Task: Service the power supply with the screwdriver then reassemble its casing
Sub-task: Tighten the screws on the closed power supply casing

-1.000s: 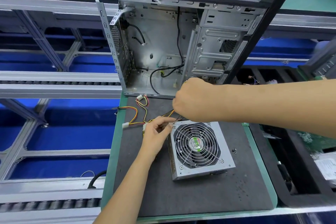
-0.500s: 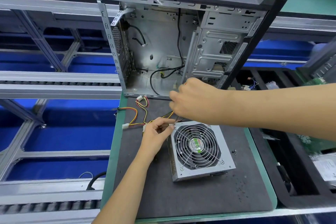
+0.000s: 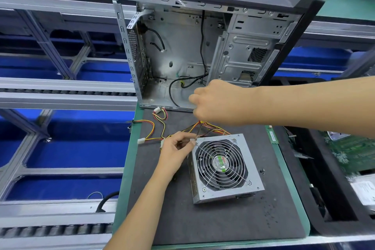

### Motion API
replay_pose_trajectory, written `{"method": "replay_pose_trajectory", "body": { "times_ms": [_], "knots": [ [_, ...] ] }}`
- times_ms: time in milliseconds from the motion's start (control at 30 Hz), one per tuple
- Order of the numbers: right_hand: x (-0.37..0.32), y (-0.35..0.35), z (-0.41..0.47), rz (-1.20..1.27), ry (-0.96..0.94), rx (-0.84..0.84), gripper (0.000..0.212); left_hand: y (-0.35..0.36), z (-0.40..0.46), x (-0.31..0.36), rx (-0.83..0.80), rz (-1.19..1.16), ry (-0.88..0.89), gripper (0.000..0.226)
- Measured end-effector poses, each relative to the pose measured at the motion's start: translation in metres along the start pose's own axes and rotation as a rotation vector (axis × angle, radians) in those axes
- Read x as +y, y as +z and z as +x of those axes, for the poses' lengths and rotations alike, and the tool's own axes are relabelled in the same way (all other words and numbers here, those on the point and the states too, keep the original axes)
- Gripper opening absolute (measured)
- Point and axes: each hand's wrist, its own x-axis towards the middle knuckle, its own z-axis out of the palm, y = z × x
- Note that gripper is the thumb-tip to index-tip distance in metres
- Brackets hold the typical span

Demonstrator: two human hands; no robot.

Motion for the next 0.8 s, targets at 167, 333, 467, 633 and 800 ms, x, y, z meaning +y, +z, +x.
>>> {"method": "replay_pose_trajectory", "body": {
  "times_ms": [167,333,467,633,800],
  "knots": [
    [0.005,0.001,0.002,0.038,0.041,-0.108,0.005,0.0,-0.001,0.0,0.004,0.012,-0.006,0.016],
    [0.0,-0.002,0.007,0.031,0.065,-0.055,0.025,0.001,-0.001,0.001,0.012,0.007,-0.022,0.016],
    [-0.008,-0.004,0.015,0.047,0.072,-0.086,0.03,0.001,-0.002,0.001,0.021,0.016,-0.013,0.016],
    [-0.001,-0.013,0.017,0.223,0.087,-0.275,0.026,0.0,-0.001,0.002,0.025,0.017,-0.019,0.018],
    [-0.001,-0.026,0.015,0.105,0.028,-0.131,0.038,0.001,0.001,0.002,0.029,0.029,-0.044,0.017]
  ]
}}
